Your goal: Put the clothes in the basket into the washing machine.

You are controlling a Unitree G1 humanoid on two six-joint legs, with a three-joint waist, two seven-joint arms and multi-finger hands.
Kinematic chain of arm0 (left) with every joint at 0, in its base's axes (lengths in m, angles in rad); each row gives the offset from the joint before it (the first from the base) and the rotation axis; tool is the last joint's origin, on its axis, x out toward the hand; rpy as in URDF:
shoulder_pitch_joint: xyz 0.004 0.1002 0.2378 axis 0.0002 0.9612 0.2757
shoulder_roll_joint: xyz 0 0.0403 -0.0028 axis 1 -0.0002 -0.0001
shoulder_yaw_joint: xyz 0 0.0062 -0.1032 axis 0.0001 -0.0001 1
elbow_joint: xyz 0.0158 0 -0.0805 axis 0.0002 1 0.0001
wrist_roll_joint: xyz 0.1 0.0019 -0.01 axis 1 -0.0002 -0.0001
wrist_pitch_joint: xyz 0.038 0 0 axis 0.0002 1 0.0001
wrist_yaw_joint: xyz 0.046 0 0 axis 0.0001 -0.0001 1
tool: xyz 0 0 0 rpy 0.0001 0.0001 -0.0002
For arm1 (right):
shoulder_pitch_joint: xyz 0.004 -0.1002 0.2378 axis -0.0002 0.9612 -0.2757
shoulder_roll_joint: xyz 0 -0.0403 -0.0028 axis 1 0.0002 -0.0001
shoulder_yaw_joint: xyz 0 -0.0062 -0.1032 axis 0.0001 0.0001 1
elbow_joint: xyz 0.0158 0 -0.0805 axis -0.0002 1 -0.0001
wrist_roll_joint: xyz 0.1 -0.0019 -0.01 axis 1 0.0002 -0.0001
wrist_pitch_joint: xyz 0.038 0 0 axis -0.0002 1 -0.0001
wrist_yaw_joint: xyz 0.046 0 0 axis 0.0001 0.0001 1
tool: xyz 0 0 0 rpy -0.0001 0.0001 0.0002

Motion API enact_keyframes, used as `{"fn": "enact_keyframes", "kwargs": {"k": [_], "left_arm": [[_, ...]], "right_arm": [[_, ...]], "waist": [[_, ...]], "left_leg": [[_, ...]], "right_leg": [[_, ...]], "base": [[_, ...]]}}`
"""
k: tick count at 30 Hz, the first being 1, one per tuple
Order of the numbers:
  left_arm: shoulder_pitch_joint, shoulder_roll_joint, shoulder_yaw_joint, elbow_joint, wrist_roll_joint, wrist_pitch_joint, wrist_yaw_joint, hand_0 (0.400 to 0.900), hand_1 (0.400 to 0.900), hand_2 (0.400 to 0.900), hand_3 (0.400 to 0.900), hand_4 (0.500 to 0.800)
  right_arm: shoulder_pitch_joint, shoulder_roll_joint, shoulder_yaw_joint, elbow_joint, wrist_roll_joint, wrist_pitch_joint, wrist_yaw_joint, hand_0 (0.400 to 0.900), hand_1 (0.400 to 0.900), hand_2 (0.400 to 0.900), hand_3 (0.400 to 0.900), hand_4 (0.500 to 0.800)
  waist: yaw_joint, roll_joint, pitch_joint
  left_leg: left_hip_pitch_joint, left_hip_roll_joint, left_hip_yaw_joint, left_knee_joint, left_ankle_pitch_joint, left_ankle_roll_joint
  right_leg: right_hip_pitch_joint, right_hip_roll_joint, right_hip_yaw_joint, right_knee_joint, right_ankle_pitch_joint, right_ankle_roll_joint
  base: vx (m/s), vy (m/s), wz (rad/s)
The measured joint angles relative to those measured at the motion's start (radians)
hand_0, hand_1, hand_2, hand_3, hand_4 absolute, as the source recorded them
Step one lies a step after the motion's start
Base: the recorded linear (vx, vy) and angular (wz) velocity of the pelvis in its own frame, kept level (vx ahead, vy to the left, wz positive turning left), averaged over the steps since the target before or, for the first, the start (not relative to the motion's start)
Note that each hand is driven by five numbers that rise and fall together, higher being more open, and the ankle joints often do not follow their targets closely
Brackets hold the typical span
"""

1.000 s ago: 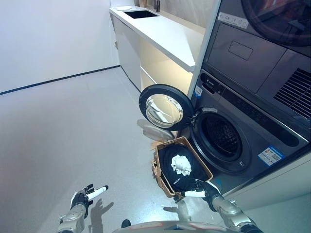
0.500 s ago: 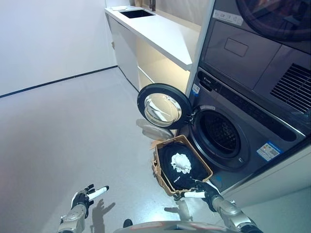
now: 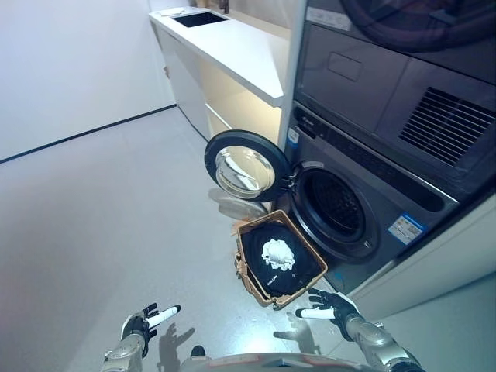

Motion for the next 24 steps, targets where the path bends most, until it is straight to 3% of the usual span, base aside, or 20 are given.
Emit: {"fn": "enact_keyframes", "kwargs": {"k": [1, 3, 5, 6, 7, 9, 11, 12, 13, 14, 17, 20, 24], "left_arm": [[-0.016, -0.001, 0.0, 0.0, 0.0, -0.001, 0.0, 0.9, 0.9, 0.9, 0.9, 0.8], [-0.037, -0.001, 0.001, 0.003, 0.0, -0.003, 0.001, 0.9, 0.9, 0.9, 0.9, 0.8], [-0.036, 0.0, 0.001, 0.004, -0.001, -0.003, 0.002, 0.9, 0.9, 0.9, 0.9, 0.8], [-0.028, -0.001, 0.001, 0.005, -0.001, -0.002, 0.002, 0.9, 0.9, 0.9, 0.9, 0.8], [-0.021, -0.004, 0.0, 0.008, -0.001, -0.002, 0.001, 0.9, 0.9, 0.9, 0.9, 0.8], [-0.02, -0.007, 0.001, 0.011, -0.002, -0.003, 0.002, 0.9, 0.9, 0.9, 0.9, 0.8], [-0.017, -0.007, 0.002, 0.012, -0.003, -0.003, 0.003, 0.9, 0.9, 0.9, 0.9, 0.8], [-0.008, -0.01, 0.003, 0.012, -0.008, -0.004, 0.003, 0.9, 0.9, 0.9, 0.9, 0.8], [0.001, -0.019, 0.003, 0.012, -0.011, -0.004, 0.003, 0.9, 0.9, 0.9, 0.9, 0.8], [0.002, -0.017, 0.011, 0.015, -0.016, -0.003, 0.005, 0.9, 0.9, 0.9, 0.9, 0.8], [-0.016, -0.002, 0.03, 0.014, -0.017, -0.004, 0.009, 0.9, 0.9, 0.9, 0.9, 0.8], [-0.033, 0.0, 0.032, 0.016, -0.017, -0.009, 0.01, 0.9, 0.9, 0.9, 0.9, 0.8], [-0.052, 0.001, 0.03, 0.006, -0.017, -0.026, 0.016, 0.9, 0.9, 0.9, 0.9, 0.8]], "right_arm": [[0.001, -0.011, 0.0, 0.0, 0.001, 0.0, 0.0, 0.9, 0.9, 0.9, 0.9, 0.8], [-0.001, -0.026, 0.0, -0.001, 0.001, 0.001, -0.001, 0.9, 0.9, 0.9, 0.9, 0.8], [-0.012, -0.03, 0.003, -0.002, 0.001, 0.001, -0.004, 0.9, 0.9, 0.9, 0.9, 0.8], [-0.018, -0.033, 0.005, -0.005, 0.001, 0.0, -0.004, 0.9, 0.9, 0.9, 0.9, 0.8], [-0.027, -0.037, 0.006, -0.006, 0.001, 0.0, -0.008, 0.9, 0.9, 0.9, 0.9, 0.8], [-0.033, -0.044, 0.006, -0.006, 0.001, 0.001, -0.017, 0.9, 0.9, 0.9, 0.9, 0.8], [-0.035, -0.043, 0.009, -0.007, 0.001, 0.001, -0.016, 0.9, 0.9, 0.9, 0.9, 0.8], [-0.038, -0.046, 0.013, -0.013, 0.001, 0.001, -0.016, 0.9, 0.9, 0.9, 0.9, 0.8], [-0.037, -0.057, 0.017, -0.022, 0.001, 0.0, -0.015, 0.9, 0.9, 0.9, 0.9, 0.8], [-0.041, -0.043, 0.022, -0.023, 0.0, 0.001, -0.019, 0.9, 0.9, 0.9, 0.9, 0.8], [-0.038, -0.019, 0.043, -0.045, -0.001, 0.002, 0.004, 0.9, 0.9, 0.9, 0.9, 0.8], [-0.037, -0.002, 0.043, -0.052, -0.012, 0.002, 0.01, 0.9, 0.9, 0.9, 0.9, 0.8], [-0.06, 0.002, 0.042, -0.064, -0.032, 0.002, 0.011, 0.9, 0.9, 0.9, 0.9, 0.8]], "waist": [[-0.009, 0.003, 0.002], [-0.011, 0.003, 0.017], [0.0, -0.013, 0.034], [0.016, -0.016, 0.036], [0.017, -0.011, 0.036], [0.013, 0.001, 0.045], [0.023, 0.01, 0.054], [0.023, 0.032, 0.059], [0.027, 0.076, 0.057], [0.023, 0.072, 0.064], [0.017, 0.023, 0.081], [0.013, 0.022, 0.082], [0.01, 0.041, 0.081]], "left_leg": [[-0.027, -0.001, -0.02, 0.014, 0.021, -0.014], [-0.052, 0.0, -0.049, 0.053, 0.038, -0.005], [-0.087, -0.006, -0.053, 0.133, 0.041, -0.009], [-0.098, -0.007, -0.066, 0.132, 0.029, -0.015], [-0.098, -0.017, -0.101, 0.098, -0.032, -0.015], [-0.1, -0.042, -0.116, 0.011, -0.058, 0.003], [-0.087, -0.064, -0.121, -0.06, -0.05, 0.036], [-0.081, -0.066, -0.125, -0.08, -0.053, 0.054], [-0.067, -0.052, -0.123, -0.075, -0.049, 0.099], [-0.057, -0.044, -0.115, -0.079, -0.074, 0.029], [-0.042, -0.096, -0.07, -0.077, -0.082, 0.052], [-0.025, -0.125, -0.052, -0.052, -0.106, 0.071], [-0.048, -0.126, -0.014, -0.02, -0.135, 0.083]], "right_leg": [[-0.01, 0.008, -0.003, 0.002, 0.002, -0.004], [-0.016, 0.012, 0.006, 0.003, 0.006, -0.024], [-0.027, 0.018, 0.059, 0.022, 0.002, -0.047], [-0.037, 0.018, 0.096, 0.038, 0.003, -0.059], [-0.043, 0.027, 0.13, 0.038, 0.004, -0.066], [-0.038, 0.035, 0.16, 0.034, 0.006, -0.067], [-0.031, 0.045, 0.187, 0.034, 0.007, -0.051], [-0.024, 0.065, 0.21, 0.034, -0.001, -0.04], [-0.026, 0.094, 0.215, 0.038, -0.014, -0.03], [-0.029, 0.095, 0.221, 0.051, -0.027, -0.019], [-0.036, 0.036, 0.226, 0.06, -0.046, 0.014], [0.001, -0.007, 0.238, 0.025, -0.045, 0.039], [0.002, -0.014, 0.234, 0.015, -0.042, 0.044]], "base": [[0.09, -0.033, -0.15], [0.13, -0.008, -0.46], [0.16, 0.001, -0.72], [0.16, -0.013, -0.66], [0.15, -0.015, -0.6], [0.15, -0.011, -0.59], [0.14, 0.019, -0.51], [0.14, 0.064, -0.52], [0.15, 0.084, -0.52], [0.15, 0.113, -0.49], [0.16, 0.162, -0.34], [0.15, 0.234, -0.13], [0.16, 0.276, -0.16]]}}
